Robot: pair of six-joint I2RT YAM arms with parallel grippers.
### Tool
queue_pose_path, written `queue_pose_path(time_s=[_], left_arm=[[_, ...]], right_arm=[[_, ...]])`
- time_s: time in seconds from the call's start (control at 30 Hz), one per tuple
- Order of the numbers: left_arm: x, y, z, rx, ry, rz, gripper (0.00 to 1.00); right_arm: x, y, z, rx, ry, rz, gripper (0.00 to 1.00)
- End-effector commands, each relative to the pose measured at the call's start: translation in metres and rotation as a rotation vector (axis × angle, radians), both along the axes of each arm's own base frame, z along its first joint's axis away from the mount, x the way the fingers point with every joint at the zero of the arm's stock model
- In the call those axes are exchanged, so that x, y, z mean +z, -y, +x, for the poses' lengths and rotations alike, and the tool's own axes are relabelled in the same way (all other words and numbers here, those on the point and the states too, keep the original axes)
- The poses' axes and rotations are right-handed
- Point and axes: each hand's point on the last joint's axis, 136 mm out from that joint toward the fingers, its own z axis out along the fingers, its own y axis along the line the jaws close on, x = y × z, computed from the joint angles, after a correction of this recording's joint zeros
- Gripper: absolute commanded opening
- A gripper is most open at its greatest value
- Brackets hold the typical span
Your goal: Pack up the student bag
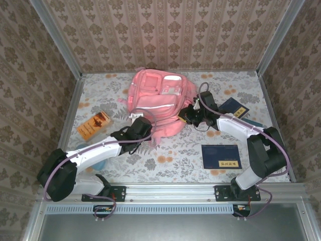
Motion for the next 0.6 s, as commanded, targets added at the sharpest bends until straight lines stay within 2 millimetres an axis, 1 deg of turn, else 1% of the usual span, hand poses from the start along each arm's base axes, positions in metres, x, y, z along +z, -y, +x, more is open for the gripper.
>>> queue_pose_path(time_s=[0.0, 0.07, 0.13, 0.17, 0.23, 0.33, 0.4, 0.43, 0.57], left_arm=[[0.017, 0.036, 0.004, -0.182, 0.071, -0.067, 0.0], [0.024, 0.054, 0.001, -0.27, 0.086, -0.099, 0.0], [0.03, 0.07, -0.003, -0.343, 0.098, -0.131, 0.0], [0.032, 0.077, -0.005, -0.376, 0.1, -0.146, 0.0], [0.035, 0.089, -0.008, -0.428, 0.101, -0.164, 0.0], [0.036, 0.104, -0.012, -0.493, 0.099, -0.171, 0.0], [0.037, 0.11, -0.013, -0.512, 0.1, -0.163, 0.0], [0.037, 0.112, -0.013, -0.521, 0.099, -0.163, 0.0], [0.036, 0.115, -0.014, -0.532, 0.095, -0.154, 0.0]], right_arm=[[0.007, 0.02, -0.009, -0.063, 0.002, -0.062, 0.43], [0.004, 0.029, -0.017, -0.1, -0.024, -0.102, 0.46], [0.003, 0.037, -0.026, -0.141, -0.047, -0.15, 0.52], [-0.001, 0.04, -0.031, -0.159, -0.071, -0.169, 0.54], [0.004, 0.037, -0.039, -0.177, -0.074, -0.151, 0.56], [-0.003, 0.03, -0.048, -0.201, -0.14, -0.151, 0.58], [-0.011, 0.033, -0.05, -0.228, -0.19, -0.17, 0.58], [-0.019, 0.034, -0.049, -0.237, -0.22, -0.19, 0.57], [-0.032, 0.036, -0.046, -0.252, -0.259, -0.224, 0.54]])
